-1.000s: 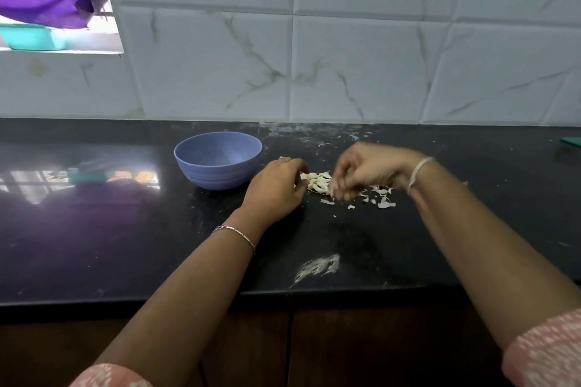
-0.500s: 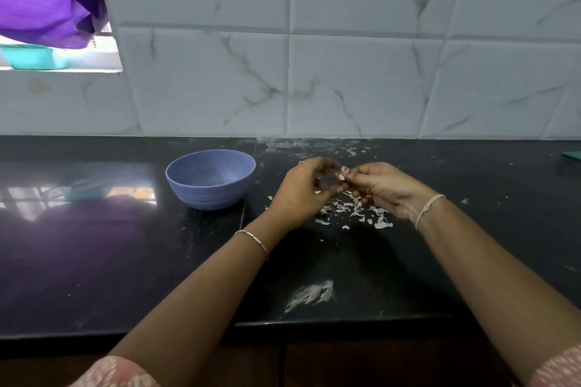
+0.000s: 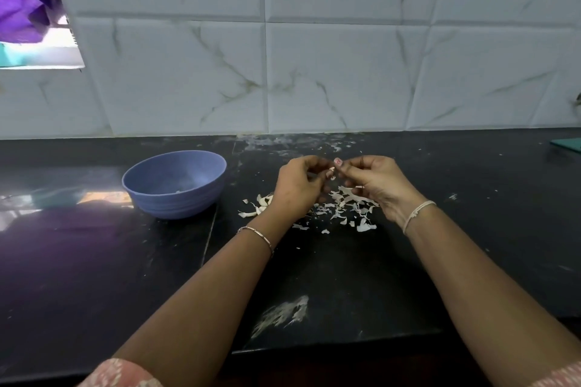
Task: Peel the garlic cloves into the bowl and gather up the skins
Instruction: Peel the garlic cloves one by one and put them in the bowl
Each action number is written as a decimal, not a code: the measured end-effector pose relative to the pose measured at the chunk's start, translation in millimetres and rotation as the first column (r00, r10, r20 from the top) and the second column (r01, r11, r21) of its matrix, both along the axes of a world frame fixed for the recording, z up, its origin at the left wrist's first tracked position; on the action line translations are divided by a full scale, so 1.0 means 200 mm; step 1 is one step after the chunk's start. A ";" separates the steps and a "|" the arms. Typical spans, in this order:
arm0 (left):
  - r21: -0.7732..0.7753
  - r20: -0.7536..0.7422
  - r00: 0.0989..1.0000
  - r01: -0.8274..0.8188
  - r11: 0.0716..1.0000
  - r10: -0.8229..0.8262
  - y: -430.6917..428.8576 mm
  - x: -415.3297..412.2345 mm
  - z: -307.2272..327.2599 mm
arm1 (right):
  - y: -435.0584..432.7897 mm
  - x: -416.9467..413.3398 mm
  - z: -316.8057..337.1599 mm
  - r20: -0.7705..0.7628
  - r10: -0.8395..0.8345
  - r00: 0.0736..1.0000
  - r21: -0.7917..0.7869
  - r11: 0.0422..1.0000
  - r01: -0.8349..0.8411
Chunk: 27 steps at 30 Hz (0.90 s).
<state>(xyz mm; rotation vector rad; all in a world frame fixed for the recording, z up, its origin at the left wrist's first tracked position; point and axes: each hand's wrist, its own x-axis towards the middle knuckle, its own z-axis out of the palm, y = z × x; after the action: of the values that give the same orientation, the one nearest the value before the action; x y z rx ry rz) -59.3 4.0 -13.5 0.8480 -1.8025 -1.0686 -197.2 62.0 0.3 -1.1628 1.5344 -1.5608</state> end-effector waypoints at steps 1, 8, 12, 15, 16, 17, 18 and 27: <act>0.013 -0.006 1.000 0.004 1.000 -0.004 0.00 0.00 0.00 | 0.00 0.00 0.00 -0.010 -0.004 1.000 -0.008 1.000 0.003; 0.100 -0.090 0.996 0.009 0.995 0.000 0.00 0.00 -0.02 | -0.01 0.02 -0.02 -0.115 -0.046 0.992 -0.035 0.998 0.043; 0.208 -0.170 0.985 0.053 0.977 -0.017 -0.01 0.02 -0.02 | -0.02 0.03 -0.03 -0.076 0.019 0.997 0.018 1.000 -0.018; 0.266 -0.209 0.977 0.105 0.958 -0.050 0.00 0.04 -0.01 | -0.02 0.03 -0.03 -0.045 0.058 0.997 0.040 0.998 -0.056; 0.284 -0.221 0.974 0.119 0.951 -0.055 0.00 0.04 -0.01 | -0.01 0.03 -0.03 -0.035 0.068 0.997 0.046 0.997 -0.067; 0.300 -0.229 0.972 0.127 0.945 -0.058 0.00 0.04 -0.01 | -0.01 0.04 -0.03 -0.028 0.075 0.997 0.051 0.996 -0.074; 0.311 -0.235 0.970 0.134 0.941 -0.060 0.00 0.04 -0.01 | -0.01 0.04 -0.03 -0.026 0.078 0.997 0.050 0.996 -0.076; 0.284 -0.231 0.971 0.122 0.951 -0.056 0.01 0.05 -0.01 | -0.01 0.04 -0.04 -0.020 0.041 0.999 0.038 0.998 -0.041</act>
<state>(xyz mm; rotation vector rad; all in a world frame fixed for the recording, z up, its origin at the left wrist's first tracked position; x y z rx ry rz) -50.0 6.5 -15.7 0.7918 -1.5284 -1.4602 -188.8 59.3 -6.8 -1.1860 1.5375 -1.4912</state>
